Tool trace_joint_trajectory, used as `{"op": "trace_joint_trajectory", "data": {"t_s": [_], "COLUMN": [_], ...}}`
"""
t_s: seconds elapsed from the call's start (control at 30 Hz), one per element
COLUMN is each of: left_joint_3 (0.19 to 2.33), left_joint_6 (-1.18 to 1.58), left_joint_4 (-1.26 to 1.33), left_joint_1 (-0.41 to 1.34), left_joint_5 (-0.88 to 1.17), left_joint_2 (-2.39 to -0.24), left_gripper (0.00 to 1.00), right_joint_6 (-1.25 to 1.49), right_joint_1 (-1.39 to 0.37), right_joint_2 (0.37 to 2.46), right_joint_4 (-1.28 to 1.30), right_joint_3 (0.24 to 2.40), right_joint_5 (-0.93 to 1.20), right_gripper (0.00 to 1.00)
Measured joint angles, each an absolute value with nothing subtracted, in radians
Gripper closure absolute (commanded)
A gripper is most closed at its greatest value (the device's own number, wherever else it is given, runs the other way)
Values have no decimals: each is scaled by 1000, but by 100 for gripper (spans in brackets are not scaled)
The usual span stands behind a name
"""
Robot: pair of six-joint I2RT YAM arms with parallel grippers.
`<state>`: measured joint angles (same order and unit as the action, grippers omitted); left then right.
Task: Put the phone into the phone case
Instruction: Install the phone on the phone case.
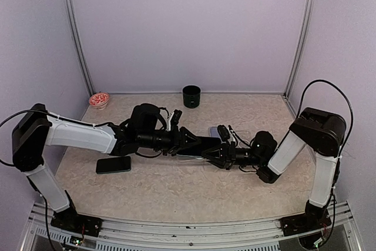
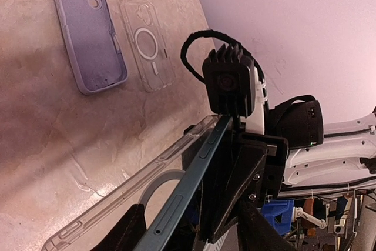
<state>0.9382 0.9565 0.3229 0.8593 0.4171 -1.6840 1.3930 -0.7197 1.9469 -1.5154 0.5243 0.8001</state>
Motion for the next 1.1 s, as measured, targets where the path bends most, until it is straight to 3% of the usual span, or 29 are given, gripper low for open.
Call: {"op": "trace_joint_trajectory", "data": {"t_s": [0.13,0.4,0.8,1.1], "left_joint_3": [958,990,987,871], "left_joint_6": [938,884,821,834], "left_joint_4": [292,194,67,157], "left_joint_1": [861,872,816,772], "left_joint_5": [417,378,230,287], "left_joint_2": [-1676,-1642,-1560,-1543], "left_gripper": [43,30,27,27], "right_joint_6": [1403,1406,1398,1297], "right_joint_1": [-717,-716,-684,-678], "right_joint_2": [1947,1946,1946,1876], "right_joint_4": [-1531,-1546,-1540,-1463], "right_joint_3": [523,521,502,505], "right_joint_5": [799,807,806,869], "right_gripper": [94,96,97,98]}}
